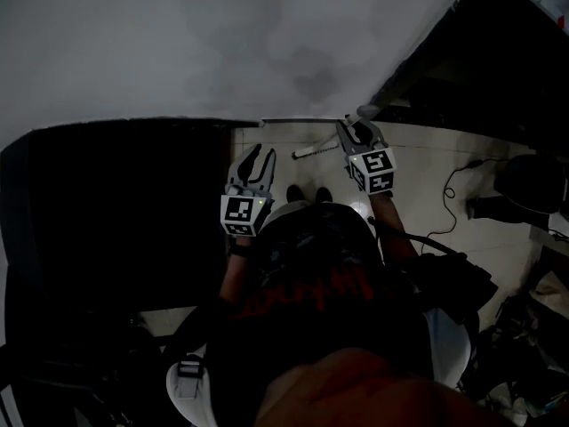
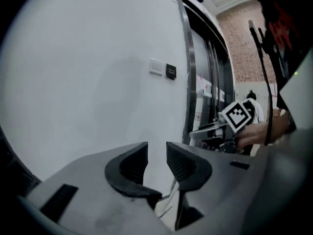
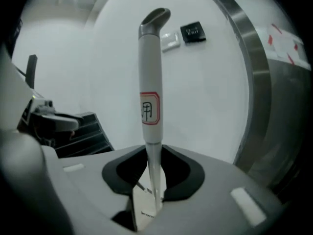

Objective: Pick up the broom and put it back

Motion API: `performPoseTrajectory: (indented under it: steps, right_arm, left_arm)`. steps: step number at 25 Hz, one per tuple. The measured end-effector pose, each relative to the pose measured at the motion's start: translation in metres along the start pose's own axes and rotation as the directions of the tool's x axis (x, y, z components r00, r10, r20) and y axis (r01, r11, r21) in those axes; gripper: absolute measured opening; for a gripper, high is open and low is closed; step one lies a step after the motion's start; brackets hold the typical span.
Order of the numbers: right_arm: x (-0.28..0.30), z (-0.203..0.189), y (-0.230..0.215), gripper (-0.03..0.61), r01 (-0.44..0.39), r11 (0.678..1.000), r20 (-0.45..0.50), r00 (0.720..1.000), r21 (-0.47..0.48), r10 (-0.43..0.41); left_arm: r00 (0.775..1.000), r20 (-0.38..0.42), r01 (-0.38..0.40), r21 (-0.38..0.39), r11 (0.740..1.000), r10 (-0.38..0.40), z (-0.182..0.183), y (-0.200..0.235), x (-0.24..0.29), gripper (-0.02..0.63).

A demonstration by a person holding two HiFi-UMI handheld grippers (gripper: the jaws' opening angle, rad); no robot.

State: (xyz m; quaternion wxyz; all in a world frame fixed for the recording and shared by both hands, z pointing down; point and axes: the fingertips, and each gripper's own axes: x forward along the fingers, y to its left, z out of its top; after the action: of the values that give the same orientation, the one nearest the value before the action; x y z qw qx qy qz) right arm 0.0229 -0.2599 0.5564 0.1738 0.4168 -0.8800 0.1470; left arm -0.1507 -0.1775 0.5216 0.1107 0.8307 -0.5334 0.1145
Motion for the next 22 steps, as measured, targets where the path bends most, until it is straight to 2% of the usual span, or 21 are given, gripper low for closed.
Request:
performPoseTrajectory:
  steps: [3, 5, 8, 10, 14, 20, 22]
  right_arm:
    - [-0.044, 0.069, 0.016, 0.087, -0.045, 0.998, 0.076, 0.996, -0.033, 0.047]
    - [-0.077, 0.111, 0.025, 0.087, -0.04, 0.997, 0.158, 0.986, -0.059, 0.049]
    - [-0.117, 0.165, 0.035, 0.089, -0.029, 0.996, 0.31, 0.949, -0.087, 0.055]
    - [-0.131, 0.184, 0.043, 0.089, -0.035, 0.995, 0.35, 0.934, -0.097, 0.067]
    - [-0.137, 0.187, 0.039, 0.089, 0.0, 0.995, 0.354, 0.934, -0.104, 0.038]
    - [-0.132, 0.161, 0.024, 0.089, 0.034, 0.996, 0.286, 0.958, -0.085, -0.008]
    - [-0.133, 0.153, 0.021, 0.089, 0.045, 0.997, 0.26, 0.965, -0.07, -0.026]
  left_arm:
    - [0.998, 0.056, -0.003, -0.036, 0.999, 0.005, 0.026, 0.006, 0.004, 0.114]
    - [0.997, 0.074, 0.012, -0.039, 0.999, -0.009, 0.041, 0.002, 0.009, 0.114]
    - [0.995, 0.072, 0.066, -0.013, 0.998, -0.065, 0.061, -0.01, 0.021, 0.114]
    - [0.991, 0.081, 0.111, 0.003, 0.994, -0.11, 0.075, -0.017, 0.026, 0.114]
    - [0.977, 0.057, 0.205, 0.002, 0.979, -0.205, 0.085, -0.031, 0.035, 0.14]
    - [0.969, 0.117, 0.228, -0.085, 0.97, -0.218, 0.092, -0.027, 0.04, 0.143]
    - [0.967, 0.127, 0.234, -0.085, 0.969, -0.223, 0.095, -0.031, 0.038, 0.144]
